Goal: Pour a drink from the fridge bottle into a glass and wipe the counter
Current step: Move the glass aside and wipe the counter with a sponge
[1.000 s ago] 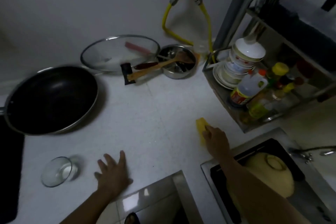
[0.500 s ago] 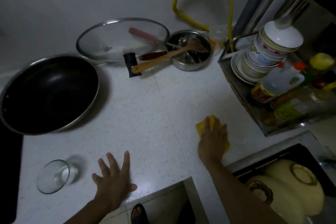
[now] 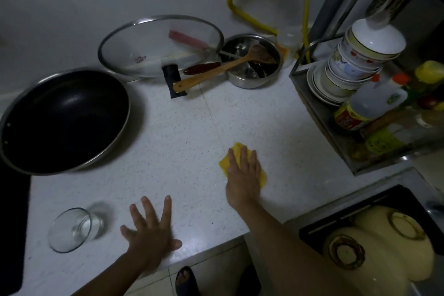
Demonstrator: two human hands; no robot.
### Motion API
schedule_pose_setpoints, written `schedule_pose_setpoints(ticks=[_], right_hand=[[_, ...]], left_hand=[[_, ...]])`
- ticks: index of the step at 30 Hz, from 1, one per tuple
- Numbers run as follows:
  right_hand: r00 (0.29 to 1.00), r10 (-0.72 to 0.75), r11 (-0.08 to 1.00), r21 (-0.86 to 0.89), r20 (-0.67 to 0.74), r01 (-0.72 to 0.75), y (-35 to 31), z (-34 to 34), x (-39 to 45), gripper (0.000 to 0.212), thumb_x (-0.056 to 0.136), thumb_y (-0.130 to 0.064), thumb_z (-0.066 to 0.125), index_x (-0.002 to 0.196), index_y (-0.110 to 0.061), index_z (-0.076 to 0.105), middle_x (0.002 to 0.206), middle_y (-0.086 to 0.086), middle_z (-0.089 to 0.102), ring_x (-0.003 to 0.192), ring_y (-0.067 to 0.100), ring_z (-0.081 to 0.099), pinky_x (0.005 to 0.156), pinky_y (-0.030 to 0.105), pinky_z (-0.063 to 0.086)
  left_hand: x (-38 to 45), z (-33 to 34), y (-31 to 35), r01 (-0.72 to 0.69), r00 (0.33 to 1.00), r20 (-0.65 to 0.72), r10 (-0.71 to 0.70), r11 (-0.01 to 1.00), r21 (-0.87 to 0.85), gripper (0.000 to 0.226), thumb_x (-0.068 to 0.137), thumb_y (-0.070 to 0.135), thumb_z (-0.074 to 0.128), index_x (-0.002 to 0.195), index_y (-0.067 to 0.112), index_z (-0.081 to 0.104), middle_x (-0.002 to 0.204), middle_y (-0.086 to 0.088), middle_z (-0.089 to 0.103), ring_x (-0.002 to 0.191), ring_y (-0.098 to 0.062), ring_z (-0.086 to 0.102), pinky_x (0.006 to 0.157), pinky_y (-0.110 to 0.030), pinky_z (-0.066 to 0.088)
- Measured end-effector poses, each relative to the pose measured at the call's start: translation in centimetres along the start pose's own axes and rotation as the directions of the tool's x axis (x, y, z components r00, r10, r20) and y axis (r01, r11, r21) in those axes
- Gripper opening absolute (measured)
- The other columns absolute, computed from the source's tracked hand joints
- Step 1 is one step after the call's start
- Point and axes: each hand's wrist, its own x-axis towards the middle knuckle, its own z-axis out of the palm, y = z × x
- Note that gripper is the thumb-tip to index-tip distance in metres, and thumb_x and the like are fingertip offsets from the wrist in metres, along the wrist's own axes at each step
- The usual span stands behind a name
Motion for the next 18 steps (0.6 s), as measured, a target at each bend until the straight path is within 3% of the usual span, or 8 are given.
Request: schedule_pose_setpoints(ticks=[8,11,15,18], right_hand=[[0.976,-0.211,0.977,0.053,0.051,0.208,-8.6,3.0,-2.8,0.087,0.095,-0.023,0.057,0.158,-0.026,-0.003,0.165,0.009,-0.018,0.150,0.036,-0.021,0.122,0.047,-0.012],[0.943,-0.330,0.943,0.051,0.051,0.328,-9.4,4.4,-3.8,0.078,0.098,-0.024,0.052,0.158,-0.027,0.003,0.166,0.007,-0.012,0.151,0.034,-0.017,0.121,0.046,-0.013],[0.843,-0.535,0.844,0.002,0.058,0.536,-6.9,4.4,-3.8,0.063,0.101,-0.025,0.047,0.156,-0.029,0.015,0.167,0.006,0.005,0.153,0.035,-0.001,0.124,0.048,-0.002],[0.752,-0.653,0.751,-0.050,0.087,0.658,-4.4,4.0,-3.9,0.073,0.093,-0.016,0.060,0.155,-0.028,0.023,0.166,0.008,0.012,0.152,0.037,0.007,0.124,0.050,0.007]], left_hand=[[0.3,-1.1,0.6,0.073,0.988,0.141,-0.069,0.997,-0.026,0.118,0.082,0.066,0.057,0.123,0.029,-0.047,0.127,-0.016,-0.060,0.132,-0.049,-0.042,0.110,-0.072,-0.001],[0.5,-1.3,0.3,0.071,0.980,0.188,-0.066,0.997,-0.020,0.117,0.084,0.065,0.056,0.122,0.031,-0.049,0.125,-0.016,-0.064,0.126,-0.047,-0.048,0.109,-0.074,-0.003],[0.3,-1.5,-0.1,0.042,0.975,0.217,-0.040,0.999,-0.007,0.116,0.083,0.069,0.054,0.124,0.031,-0.049,0.126,-0.015,-0.065,0.124,-0.047,-0.050,0.107,-0.076,-0.003],[0.1,-1.7,-0.3,0.017,0.975,0.220,-0.018,1.000,0.004,0.116,0.083,0.069,0.053,0.126,0.031,-0.048,0.126,-0.015,-0.065,0.124,-0.047,-0.051,0.106,-0.077,-0.003]])
